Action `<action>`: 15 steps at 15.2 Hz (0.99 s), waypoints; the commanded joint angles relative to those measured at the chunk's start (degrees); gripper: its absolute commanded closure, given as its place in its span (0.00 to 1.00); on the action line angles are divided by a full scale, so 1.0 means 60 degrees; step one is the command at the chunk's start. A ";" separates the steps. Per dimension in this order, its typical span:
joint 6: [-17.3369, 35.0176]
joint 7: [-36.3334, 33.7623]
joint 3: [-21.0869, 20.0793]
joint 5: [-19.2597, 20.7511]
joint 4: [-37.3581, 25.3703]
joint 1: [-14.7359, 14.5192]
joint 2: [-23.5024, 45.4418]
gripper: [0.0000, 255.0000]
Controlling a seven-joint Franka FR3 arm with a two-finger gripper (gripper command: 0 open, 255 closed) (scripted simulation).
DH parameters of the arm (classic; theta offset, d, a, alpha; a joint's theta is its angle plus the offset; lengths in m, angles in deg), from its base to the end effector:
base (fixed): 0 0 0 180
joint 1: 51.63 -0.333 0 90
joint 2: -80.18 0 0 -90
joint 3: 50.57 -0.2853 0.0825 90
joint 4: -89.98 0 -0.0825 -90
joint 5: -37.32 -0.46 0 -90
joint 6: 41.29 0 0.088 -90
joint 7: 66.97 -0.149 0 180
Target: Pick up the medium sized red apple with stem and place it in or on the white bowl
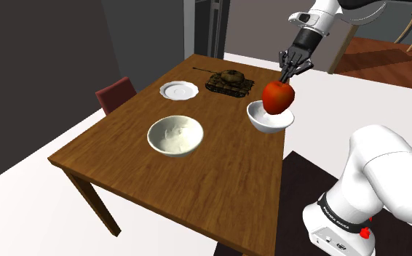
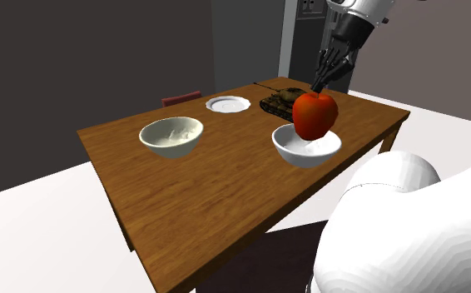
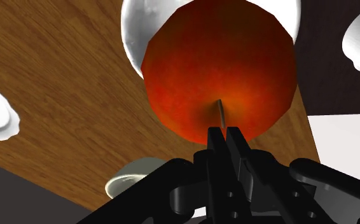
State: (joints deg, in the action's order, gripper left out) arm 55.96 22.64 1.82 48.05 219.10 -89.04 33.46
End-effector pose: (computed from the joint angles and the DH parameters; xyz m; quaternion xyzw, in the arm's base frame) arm 0.4611 -0.1546 0.4587 -0.7131 -0.6679 -0.1637 0.1363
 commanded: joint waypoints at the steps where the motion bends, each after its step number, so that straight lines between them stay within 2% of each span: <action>1: 0.0002 0.0000 -0.0001 0.0000 0.0000 0.0000 -0.0001 0.00; 6: 0.0002 0.0000 -0.0001 0.0000 0.0000 0.0001 -0.0001 0.00; 10: -0.1155 0.0102 -0.0070 -0.0174 -0.1364 -0.0162 0.0187 0.00; 15: -0.1155 0.0102 -0.0070 -0.0174 -0.1364 -0.0162 0.0187 0.00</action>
State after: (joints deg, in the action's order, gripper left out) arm 49.08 23.27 1.43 47.03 210.98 -89.99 34.56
